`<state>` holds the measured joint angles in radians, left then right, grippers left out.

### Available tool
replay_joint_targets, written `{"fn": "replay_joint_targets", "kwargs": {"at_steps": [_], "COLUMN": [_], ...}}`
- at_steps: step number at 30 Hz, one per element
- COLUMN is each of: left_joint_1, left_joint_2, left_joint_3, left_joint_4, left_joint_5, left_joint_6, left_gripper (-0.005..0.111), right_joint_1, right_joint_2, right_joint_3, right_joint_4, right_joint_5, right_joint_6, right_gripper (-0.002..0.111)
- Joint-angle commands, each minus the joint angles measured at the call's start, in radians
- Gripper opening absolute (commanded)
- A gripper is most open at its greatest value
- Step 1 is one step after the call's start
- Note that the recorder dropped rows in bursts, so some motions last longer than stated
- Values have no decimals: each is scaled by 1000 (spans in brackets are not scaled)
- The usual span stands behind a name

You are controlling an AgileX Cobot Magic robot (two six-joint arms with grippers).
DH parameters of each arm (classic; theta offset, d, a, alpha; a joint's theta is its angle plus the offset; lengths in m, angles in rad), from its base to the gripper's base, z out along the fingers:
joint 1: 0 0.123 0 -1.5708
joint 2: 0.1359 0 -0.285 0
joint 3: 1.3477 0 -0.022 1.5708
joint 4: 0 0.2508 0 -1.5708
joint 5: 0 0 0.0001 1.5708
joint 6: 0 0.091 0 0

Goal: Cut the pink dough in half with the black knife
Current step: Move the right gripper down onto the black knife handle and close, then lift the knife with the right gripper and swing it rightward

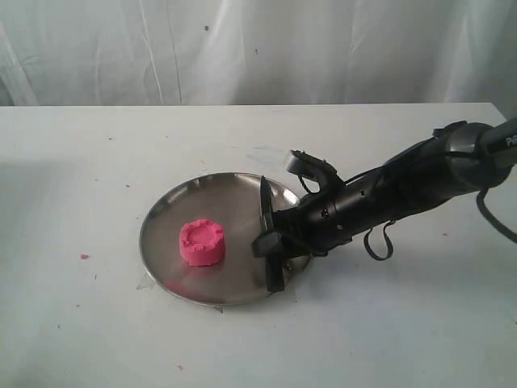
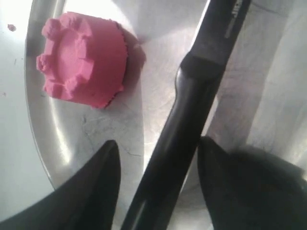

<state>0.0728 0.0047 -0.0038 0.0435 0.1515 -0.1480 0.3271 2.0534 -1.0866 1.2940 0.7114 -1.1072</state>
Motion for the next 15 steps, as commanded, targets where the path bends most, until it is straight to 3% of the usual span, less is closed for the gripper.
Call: {"fn": "replay_joint_targets", "kwargs": {"at_steps": [1, 5, 7, 15], "left_joint_1": [-4, -4, -4, -4], "left_joint_2": [-5, -5, -5, -5], "left_joint_3": [4, 4, 4, 4], "left_joint_4": [-7, -7, -7, -7], "left_joint_5": [-2, -2, -2, -2], "left_joint_6": [-1, -1, -1, -1], "left_gripper": [0, 0, 0, 0], "right_joint_1": [4, 4, 4, 4], "right_joint_2": [24, 22, 22, -63], "right_joint_3": [1, 1, 1, -38], "right_joint_4": [-16, -12, -6, 33], "right_joint_5": [-30, -38, -37, -37], "right_joint_6": [-6, -6, -6, -14], "right_gripper": [43, 11, 2, 0]}}
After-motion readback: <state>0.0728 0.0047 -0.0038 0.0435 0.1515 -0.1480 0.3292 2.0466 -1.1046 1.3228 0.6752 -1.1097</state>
